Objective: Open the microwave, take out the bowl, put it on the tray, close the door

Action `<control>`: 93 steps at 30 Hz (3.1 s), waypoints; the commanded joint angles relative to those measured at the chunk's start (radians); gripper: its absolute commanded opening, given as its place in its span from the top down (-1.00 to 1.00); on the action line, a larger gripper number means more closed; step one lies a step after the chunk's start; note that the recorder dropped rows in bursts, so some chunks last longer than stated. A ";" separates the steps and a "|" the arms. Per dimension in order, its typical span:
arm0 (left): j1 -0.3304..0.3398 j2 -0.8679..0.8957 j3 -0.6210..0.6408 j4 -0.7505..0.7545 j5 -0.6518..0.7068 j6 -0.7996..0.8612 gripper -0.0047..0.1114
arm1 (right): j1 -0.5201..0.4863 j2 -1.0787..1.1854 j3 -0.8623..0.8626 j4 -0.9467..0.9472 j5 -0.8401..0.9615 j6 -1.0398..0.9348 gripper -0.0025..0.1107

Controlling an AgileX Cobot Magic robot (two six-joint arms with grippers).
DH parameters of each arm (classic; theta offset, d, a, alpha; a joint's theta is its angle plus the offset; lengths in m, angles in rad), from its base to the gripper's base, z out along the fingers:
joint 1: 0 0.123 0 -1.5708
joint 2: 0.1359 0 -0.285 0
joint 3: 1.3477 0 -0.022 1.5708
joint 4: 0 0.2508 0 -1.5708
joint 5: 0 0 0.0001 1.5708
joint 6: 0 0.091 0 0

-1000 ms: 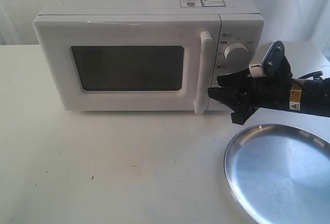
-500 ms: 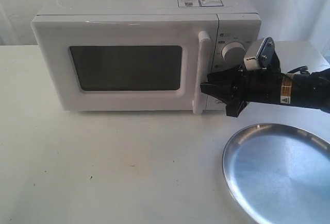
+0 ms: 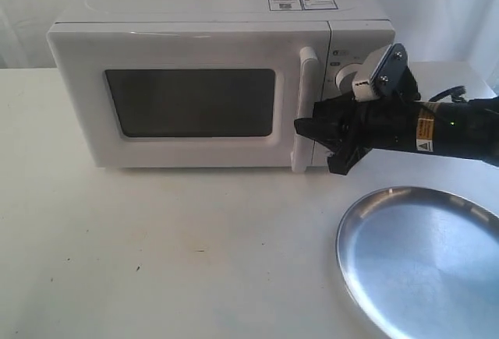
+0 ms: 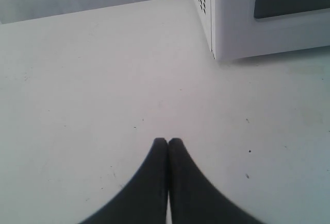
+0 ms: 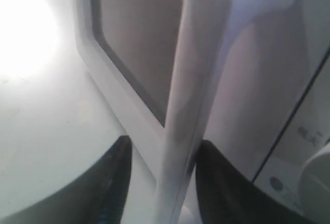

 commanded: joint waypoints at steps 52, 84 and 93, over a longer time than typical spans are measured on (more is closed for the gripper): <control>-0.001 -0.002 -0.001 -0.003 -0.001 -0.007 0.92 | 0.041 0.143 -0.078 -0.215 -0.251 -0.020 0.95; -0.001 -0.002 -0.001 -0.003 -0.001 -0.007 0.92 | 0.027 0.042 -0.076 -0.005 -0.133 -0.054 0.29; -0.001 -0.002 -0.001 -0.003 -0.001 -0.007 0.92 | 0.029 0.120 -0.078 0.126 -0.183 -0.114 0.42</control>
